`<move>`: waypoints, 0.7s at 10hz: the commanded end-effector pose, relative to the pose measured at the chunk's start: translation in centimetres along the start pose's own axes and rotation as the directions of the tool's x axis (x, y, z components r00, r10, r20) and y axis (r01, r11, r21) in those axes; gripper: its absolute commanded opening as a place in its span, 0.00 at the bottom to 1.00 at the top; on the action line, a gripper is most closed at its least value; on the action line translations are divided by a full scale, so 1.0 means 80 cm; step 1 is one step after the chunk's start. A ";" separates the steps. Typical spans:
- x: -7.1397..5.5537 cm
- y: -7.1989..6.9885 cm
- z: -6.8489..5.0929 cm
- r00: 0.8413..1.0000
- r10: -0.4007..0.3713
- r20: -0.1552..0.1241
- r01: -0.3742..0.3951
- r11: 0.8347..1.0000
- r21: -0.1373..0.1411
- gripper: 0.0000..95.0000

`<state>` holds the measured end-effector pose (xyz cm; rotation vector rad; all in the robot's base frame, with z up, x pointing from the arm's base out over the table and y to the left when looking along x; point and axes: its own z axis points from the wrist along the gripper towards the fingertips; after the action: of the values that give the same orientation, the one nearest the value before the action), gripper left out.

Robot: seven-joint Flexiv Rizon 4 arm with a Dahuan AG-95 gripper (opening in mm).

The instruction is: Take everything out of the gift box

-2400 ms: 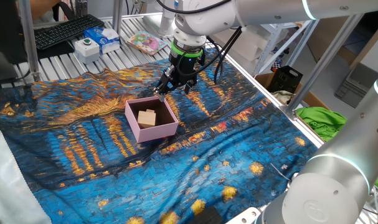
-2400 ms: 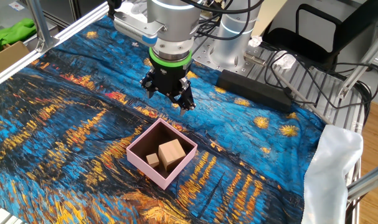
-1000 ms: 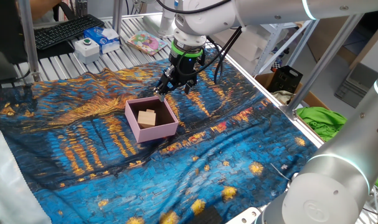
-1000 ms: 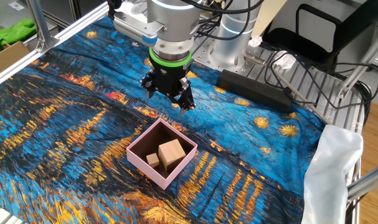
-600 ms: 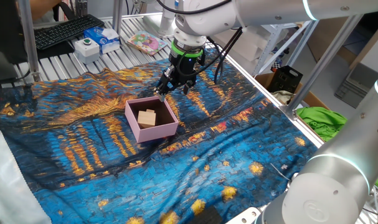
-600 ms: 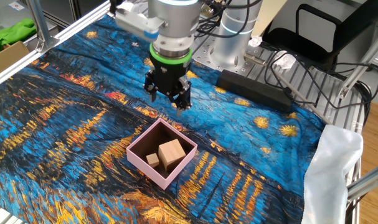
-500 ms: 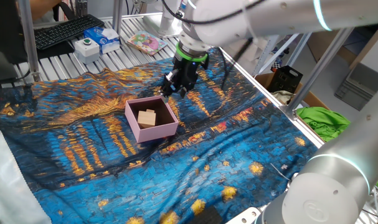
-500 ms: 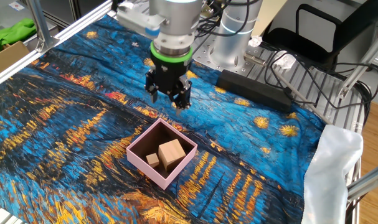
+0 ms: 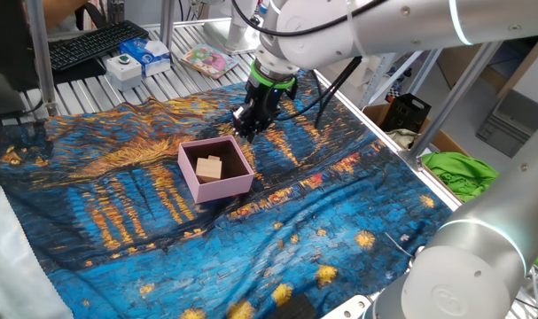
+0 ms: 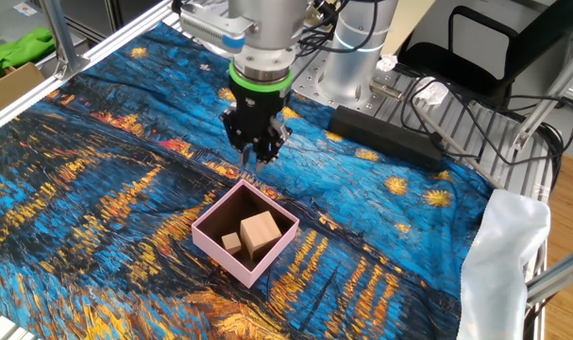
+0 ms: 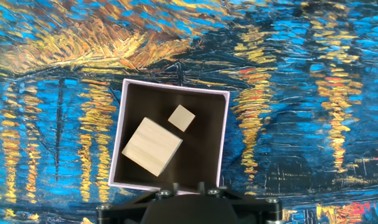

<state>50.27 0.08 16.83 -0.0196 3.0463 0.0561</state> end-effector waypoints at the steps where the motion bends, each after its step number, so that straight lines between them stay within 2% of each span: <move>1: 0.003 0.000 -0.001 1.000 0.003 0.002 -0.003 1.000 0.003 0.00; 5: 0.003 0.000 0.000 1.000 0.027 0.000 -0.027 1.000 0.005 0.00; 7: 0.001 0.003 0.006 0.997 0.074 0.003 -0.074 0.997 0.006 0.00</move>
<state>50.19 0.33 16.41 0.0770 3.0460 0.0541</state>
